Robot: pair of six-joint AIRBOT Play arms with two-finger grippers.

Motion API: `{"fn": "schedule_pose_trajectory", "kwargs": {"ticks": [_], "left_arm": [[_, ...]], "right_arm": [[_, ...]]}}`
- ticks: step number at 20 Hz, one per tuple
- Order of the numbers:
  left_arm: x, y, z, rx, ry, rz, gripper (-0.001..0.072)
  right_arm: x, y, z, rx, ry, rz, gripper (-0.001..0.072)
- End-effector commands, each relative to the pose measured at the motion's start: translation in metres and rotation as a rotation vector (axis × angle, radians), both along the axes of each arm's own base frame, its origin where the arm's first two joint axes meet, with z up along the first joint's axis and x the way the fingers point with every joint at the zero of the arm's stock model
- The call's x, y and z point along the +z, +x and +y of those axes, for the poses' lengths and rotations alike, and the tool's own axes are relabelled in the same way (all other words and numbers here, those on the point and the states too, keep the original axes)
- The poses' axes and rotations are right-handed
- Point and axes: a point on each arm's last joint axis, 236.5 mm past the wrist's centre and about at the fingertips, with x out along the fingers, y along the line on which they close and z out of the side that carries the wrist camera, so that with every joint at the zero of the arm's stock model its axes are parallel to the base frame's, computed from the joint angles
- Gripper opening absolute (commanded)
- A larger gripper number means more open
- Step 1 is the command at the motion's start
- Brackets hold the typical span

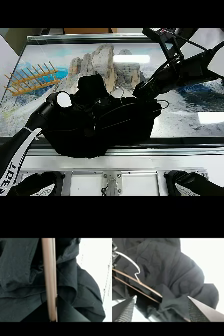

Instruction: Fold the clothes and pants, and hang the long-sleeved shirts on hangers.

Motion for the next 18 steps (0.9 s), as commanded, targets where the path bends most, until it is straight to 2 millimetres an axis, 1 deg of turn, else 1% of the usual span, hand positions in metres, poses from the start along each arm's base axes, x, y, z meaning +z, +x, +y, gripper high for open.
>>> {"fn": "schedule_pose_trajectory", "kwargs": {"ticks": [1, 2, 3, 4, 5, 7, 8, 10, 11, 12, 13, 15, 16, 18], "left_arm": [[0.000, 0.000, 0.000, 0.000, 0.000, 0.001, 0.0010], [0.000, 0.000, 0.000, -0.001, 0.000, 0.001, 0.0011], [0.000, 0.000, 0.000, -0.001, 0.000, 0.001, 0.0011], [0.000, 0.000, 0.000, -0.001, 0.000, 0.001, 0.0010], [0.000, 0.000, 0.000, -0.001, 0.000, 0.001, 0.0011], [0.000, 0.000, 0.000, -0.001, 0.000, 0.001, 0.0010], [0.000, 0.000, 0.000, 0.000, 0.000, 0.001, 0.0010], [0.000, 0.000, 0.000, 0.000, 0.000, 0.000, 0.0011], [0.000, 0.000, 0.000, -0.001, 0.000, 0.001, 0.0011], [0.000, 0.000, 0.000, -0.001, 0.000, 0.001, 0.0011], [0.000, 0.000, 0.000, -0.001, 0.000, 0.001, 0.0011], [0.000, 0.000, 0.000, -0.002, 0.001, 0.002, 0.0011], [0.000, 0.000, 0.000, -0.001, 0.001, 0.002, 0.0011], [0.000, 0.000, 0.000, -0.001, 0.001, 0.001, 0.0010]], "right_arm": [[-0.001, 0.010, -0.016, 0.127, -0.063, -0.086, 0.0710], [-0.005, 0.010, -0.025, 0.164, -0.051, -0.075, 0.0710], [-0.008, 0.008, -0.033, 0.208, 0.004, -0.050, 0.0710], [-0.009, 0.007, -0.039, 0.249, 0.084, -0.037, 0.0710], [-0.008, 0.010, -0.050, 0.280, 0.179, -0.046, 0.0710], [-0.007, 0.018, -0.082, 0.300, 0.340, -0.101, 0.0710], [-0.010, 0.019, -0.099, 0.312, 0.400, -0.130, 0.0710], [-0.025, 0.016, -0.133, 0.341, 0.492, -0.193, 0.0710], [-0.034, 0.017, -0.147, 0.334, 0.518, -0.210, 0.0710], [-0.049, 0.021, -0.162, 0.308, 0.545, -0.215, 0.0710], [-0.062, 0.023, -0.172, 0.293, 0.567, -0.197, 0.0710], [-0.081, 0.017, -0.175, 0.359, 0.622, -0.162, 0.0710], [-0.090, 0.021, -0.175, 0.366, 0.636, -0.149, 0.0710], [-0.104, 0.026, -0.167, 0.431, 0.646, -0.168, 0.0710]]}}
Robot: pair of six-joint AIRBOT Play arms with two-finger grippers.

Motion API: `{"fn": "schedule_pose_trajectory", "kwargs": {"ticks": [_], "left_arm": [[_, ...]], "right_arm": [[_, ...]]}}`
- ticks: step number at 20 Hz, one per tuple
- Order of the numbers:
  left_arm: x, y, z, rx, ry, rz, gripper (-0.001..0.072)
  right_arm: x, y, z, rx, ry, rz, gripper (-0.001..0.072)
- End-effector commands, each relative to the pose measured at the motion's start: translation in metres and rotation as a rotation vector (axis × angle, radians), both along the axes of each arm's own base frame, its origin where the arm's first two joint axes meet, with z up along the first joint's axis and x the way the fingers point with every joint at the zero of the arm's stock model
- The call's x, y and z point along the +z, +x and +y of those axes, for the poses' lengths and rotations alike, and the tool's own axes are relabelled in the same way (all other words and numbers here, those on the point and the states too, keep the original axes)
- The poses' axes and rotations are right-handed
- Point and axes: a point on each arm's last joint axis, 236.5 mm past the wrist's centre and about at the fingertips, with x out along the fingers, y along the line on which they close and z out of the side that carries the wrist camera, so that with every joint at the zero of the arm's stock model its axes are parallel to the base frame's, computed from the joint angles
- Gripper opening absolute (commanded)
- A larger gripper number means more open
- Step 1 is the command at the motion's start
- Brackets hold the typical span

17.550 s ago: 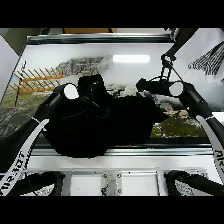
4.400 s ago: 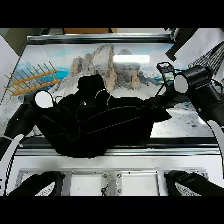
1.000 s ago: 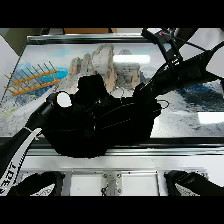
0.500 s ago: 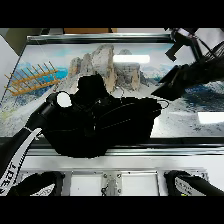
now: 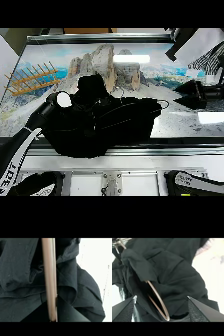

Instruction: Fold the clothes and pants, and hang the long-sleeved shirts on hangers.

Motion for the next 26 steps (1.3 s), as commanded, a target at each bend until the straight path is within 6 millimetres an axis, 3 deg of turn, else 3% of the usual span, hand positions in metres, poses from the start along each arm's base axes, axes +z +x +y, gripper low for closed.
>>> {"fn": "schedule_pose_trajectory", "kwargs": {"ticks": [1, 9, 14, 26], "left_arm": [[0.000, 0.000, 0.000, -0.002, 0.002, 0.000, 0.0010], [0.000, 0.000, 0.000, -0.001, 0.002, -0.001, 0.0011], [0.000, 0.000, 0.000, -0.001, 0.001, 0.000, 0.0011], [0.000, 0.000, 0.000, -0.001, 0.001, 0.000, 0.0011]], "right_arm": [[-0.021, 0.002, 0.005, 0.096, 0.069, -0.067, 0.0710], [-0.055, 0.003, 0.049, 0.244, 0.122, 0.017, 0.0710], [-0.075, -0.010, 0.064, 0.327, 0.057, 0.067, 0.0710], [-0.073, -0.017, 0.086, 0.386, 0.063, 0.072, 0.0710]]}}
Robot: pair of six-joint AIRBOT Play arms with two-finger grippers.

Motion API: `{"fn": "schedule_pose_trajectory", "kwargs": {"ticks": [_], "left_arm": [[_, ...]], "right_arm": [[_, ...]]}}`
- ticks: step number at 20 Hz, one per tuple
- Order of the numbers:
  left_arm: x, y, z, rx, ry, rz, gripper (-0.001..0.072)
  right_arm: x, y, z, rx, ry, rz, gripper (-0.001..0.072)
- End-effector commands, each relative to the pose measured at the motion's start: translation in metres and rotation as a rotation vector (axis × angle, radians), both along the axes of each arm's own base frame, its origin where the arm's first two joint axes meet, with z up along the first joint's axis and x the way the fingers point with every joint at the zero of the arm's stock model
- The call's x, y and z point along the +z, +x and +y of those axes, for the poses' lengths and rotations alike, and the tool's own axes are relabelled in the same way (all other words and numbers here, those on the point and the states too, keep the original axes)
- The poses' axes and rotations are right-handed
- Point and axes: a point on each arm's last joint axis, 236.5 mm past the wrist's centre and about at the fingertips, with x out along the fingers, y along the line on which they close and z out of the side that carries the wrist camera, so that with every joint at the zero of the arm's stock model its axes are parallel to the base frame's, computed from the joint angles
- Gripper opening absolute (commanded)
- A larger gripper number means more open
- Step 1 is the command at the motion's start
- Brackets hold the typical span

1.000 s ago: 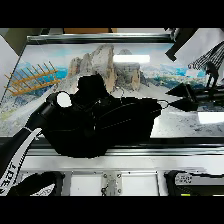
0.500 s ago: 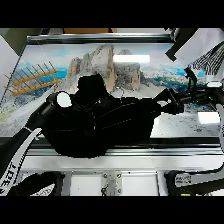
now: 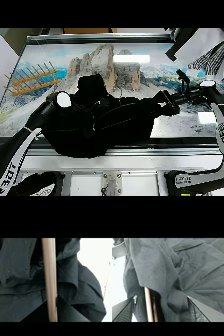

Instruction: Fold the clothes and pants, and hang the long-sleeved shirts on hangers.

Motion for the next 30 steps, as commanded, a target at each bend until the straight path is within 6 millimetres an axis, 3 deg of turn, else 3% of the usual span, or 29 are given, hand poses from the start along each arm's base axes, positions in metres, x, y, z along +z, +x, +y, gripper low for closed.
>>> {"fn": "schedule_pose_trajectory", "kwargs": {"ticks": [1, 22, 23, 24, 25, 30], "left_arm": [[0.0015, 0.0011, -0.0027, 0.005, -0.011, -0.003, 0.0010], [0.0014, 0.0015, -0.0024, 0.007, -0.011, -0.003, 0.0011], [0.0014, 0.0016, -0.0023, 0.007, -0.011, -0.003, 0.0011], [0.0014, 0.0015, -0.0023, 0.007, -0.011, -0.003, 0.0011], [0.0014, 0.0016, -0.0023, 0.007, -0.011, -0.003, 0.0011], [0.0013, 0.0018, -0.0022, 0.007, -0.010, -0.004, 0.0011]], "right_arm": [[0.0005, -0.0031, 0.0047, 0.017, 0.002, 0.009, 0.0710], [0.0011, 0.0008, 0.0060, -0.001, 0.004, 0.012, 0.0703], [0.0012, 0.0005, 0.0059, 0.001, 0.005, 0.012, 0.0531], [0.0015, 0.0000, 0.0058, 0.003, 0.006, 0.013, 0.0150], [0.0016, 0.0002, 0.0060, 0.001, 0.006, 0.015, 0.0015], [0.0015, 0.0000, 0.0059, 0.001, 0.005, 0.017, 0.0015]]}}
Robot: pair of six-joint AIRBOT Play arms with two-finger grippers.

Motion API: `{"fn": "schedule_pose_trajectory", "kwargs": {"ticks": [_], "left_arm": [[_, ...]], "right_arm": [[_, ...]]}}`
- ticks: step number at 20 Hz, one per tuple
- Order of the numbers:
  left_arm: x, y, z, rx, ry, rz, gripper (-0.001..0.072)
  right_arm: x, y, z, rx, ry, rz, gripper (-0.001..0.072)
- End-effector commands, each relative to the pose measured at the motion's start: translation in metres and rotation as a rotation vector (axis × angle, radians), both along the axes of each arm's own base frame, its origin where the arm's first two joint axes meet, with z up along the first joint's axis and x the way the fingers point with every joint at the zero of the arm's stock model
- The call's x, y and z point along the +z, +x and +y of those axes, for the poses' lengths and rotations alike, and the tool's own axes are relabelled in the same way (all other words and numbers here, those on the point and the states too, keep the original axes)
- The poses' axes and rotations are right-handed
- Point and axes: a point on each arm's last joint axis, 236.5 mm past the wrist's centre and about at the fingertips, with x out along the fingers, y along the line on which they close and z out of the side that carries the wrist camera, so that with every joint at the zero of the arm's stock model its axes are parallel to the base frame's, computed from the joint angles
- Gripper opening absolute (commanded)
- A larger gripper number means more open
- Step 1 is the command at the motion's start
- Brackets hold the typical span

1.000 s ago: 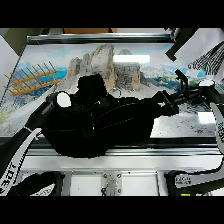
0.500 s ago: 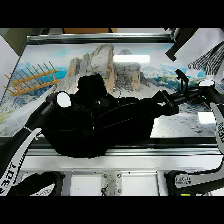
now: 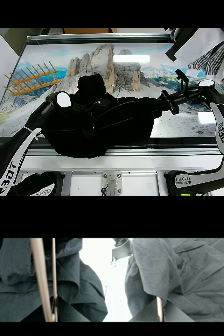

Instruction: Fold the clothes and pants, and hang the long-sleeved shirts on hangers.

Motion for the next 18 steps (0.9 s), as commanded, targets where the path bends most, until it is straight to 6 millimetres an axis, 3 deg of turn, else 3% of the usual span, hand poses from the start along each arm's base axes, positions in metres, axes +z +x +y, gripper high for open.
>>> {"fn": "schedule_pose_trajectory", "kwargs": {"ticks": [1, 2, 3, 4, 5, 13, 18], "left_arm": [[-0.001, 0.001, 0.002, -0.003, 0.008, -0.007, 0.0012], [-0.001, 0.001, 0.002, -0.003, 0.008, -0.007, 0.0013], [-0.001, 0.001, 0.002, 0.004, 0.009, -0.004, 0.0180], [-0.001, 0.002, 0.002, 0.034, 0.013, 0.009, 0.0450], [-0.001, 0.005, 0.001, 0.074, 0.017, 0.022, 0.0504], [0.007, 0.010, 0.002, 0.179, 0.021, 0.031, 0.0497], [0.020, 0.039, 0.042, 0.398, 0.051, 0.014, 0.0498]], "right_arm": [[-0.001, 0.001, 0.000, -0.004, -0.002, 0.004, 0.0014], [-0.001, 0.001, 0.000, -0.004, -0.002, 0.004, 0.0013], [-0.001, 0.001, 0.000, -0.007, -0.004, 0.003, 0.0013], [-0.001, 0.001, 0.000, -0.007, -0.004, 0.002, 0.0012], [-0.001, 0.002, 0.000, -0.007, -0.004, 0.002, 0.0012], [-0.001, 0.001, 0.000, -0.007, -0.004, 0.003, 0.0010], [-0.001, 0.002, 0.000, -0.007, -0.004, 0.002, 0.0010]]}}
